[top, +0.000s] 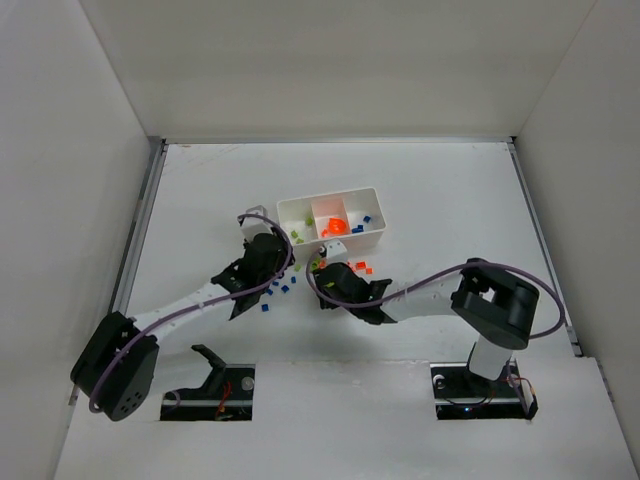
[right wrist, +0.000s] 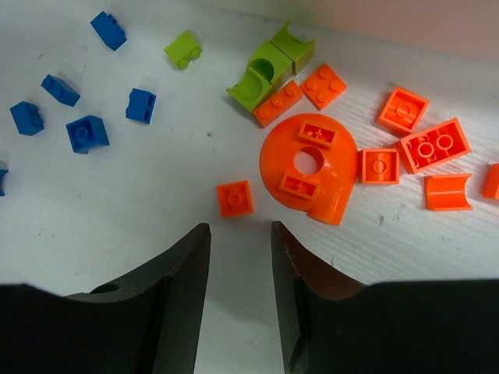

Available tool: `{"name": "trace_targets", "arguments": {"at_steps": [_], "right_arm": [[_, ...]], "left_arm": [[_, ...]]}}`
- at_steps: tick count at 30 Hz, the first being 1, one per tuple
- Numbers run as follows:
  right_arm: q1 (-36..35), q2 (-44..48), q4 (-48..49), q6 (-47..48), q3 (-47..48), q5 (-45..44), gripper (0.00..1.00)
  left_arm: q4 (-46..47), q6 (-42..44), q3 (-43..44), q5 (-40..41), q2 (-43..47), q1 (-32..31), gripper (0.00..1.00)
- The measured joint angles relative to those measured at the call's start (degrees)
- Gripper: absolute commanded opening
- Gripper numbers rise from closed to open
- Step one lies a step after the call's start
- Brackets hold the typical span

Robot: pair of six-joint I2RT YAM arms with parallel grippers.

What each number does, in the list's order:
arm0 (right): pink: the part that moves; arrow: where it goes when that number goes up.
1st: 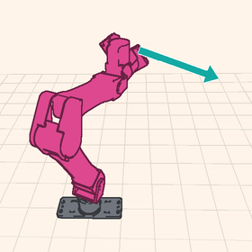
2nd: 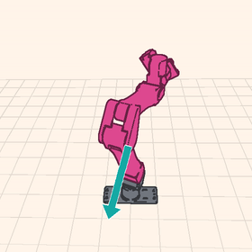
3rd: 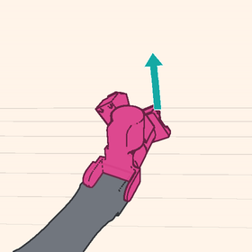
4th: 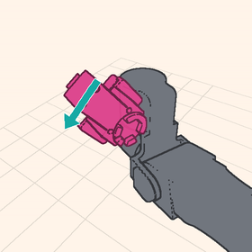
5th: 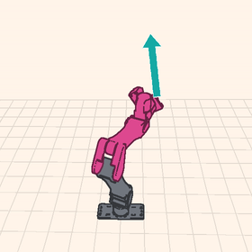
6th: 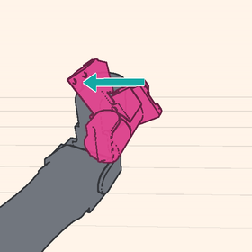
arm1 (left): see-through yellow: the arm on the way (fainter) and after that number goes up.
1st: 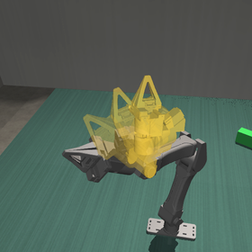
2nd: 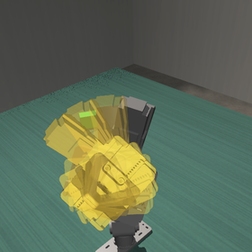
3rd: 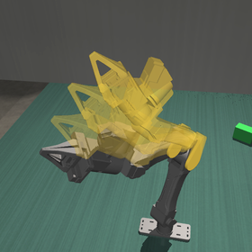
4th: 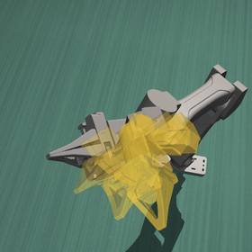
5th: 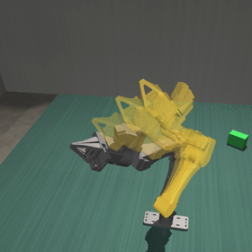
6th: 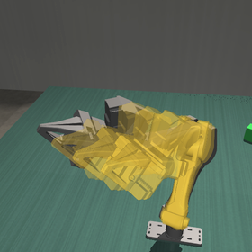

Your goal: Sort the legos into containers by color

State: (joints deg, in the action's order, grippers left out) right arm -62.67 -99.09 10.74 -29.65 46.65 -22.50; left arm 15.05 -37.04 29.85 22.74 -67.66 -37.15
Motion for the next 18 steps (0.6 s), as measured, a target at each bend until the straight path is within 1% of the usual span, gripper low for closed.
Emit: {"name": "trace_targets", "arguments": {"at_steps": [4, 7, 10, 14, 15, 18], "right_arm": [[0.0, -1.6, 0.0, 0.5, 1.7, -0.9, 0.42], [0.0, -2.6, 0.0, 1.2, 2.8, -1.4, 0.39], [0.0, -3.1, 0.0, 1.4, 3.3, -1.6, 0.33], [0.0, -3.8, -0.2, 1.6, 4.1, -2.0, 0.21], [0.0, -3.8, -0.3, 1.6, 4.1, -2.0, 0.19], [0.0, -3.6, -0.5, 1.4, 4.1, -2.1, 0.18]], "left_arm": [[-1.9, -1.0, -3.3, 0.0, 3.0, -0.7, 0.31], [-4.3, -1.5, -5.2, 0.2, 5.2, -1.0, 0.31], [-7.4, -1.8, -6.4, 0.6, 8.0, -1.3, 0.31], [-12.4, -2.3, -7.0, 1.3, 11.6, -3.1, 0.34], [-13.6, -2.4, -7.0, 1.4, 12.3, -3.6, 0.36], [-18.6, -2.9, -7.0, 1.6, 14.6, -5.4, 0.40]]}}
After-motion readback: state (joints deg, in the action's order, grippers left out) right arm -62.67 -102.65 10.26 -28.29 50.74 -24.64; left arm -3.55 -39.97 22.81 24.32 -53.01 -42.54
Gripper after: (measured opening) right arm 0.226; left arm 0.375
